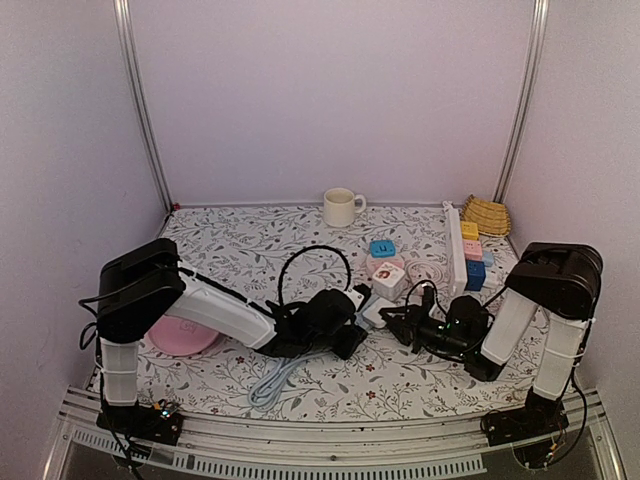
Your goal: Pull the plug off the socket
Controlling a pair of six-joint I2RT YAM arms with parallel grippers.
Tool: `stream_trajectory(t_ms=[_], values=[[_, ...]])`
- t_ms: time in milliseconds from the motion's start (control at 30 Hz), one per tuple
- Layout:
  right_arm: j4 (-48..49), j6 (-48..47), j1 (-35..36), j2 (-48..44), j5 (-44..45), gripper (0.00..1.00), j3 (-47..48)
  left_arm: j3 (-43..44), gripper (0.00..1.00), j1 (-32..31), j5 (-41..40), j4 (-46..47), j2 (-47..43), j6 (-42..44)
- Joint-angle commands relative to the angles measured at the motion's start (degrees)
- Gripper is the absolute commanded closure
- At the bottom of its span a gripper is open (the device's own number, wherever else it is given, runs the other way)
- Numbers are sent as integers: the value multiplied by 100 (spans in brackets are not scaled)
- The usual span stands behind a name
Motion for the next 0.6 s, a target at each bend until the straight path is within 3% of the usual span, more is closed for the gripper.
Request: stream_trajectory(t_ms=[0,400,567], values=[[1480,-225,96,-443,-663,97,409,-54,100,-108,198,-106,158,-42],[-1142,-1495,245,-1410,-593,97,708,87,100,12,755,-221,112,-61],[-1231,-1605,259,-1456,-536,97,658,94,100,35,846,-211,127,-72]])
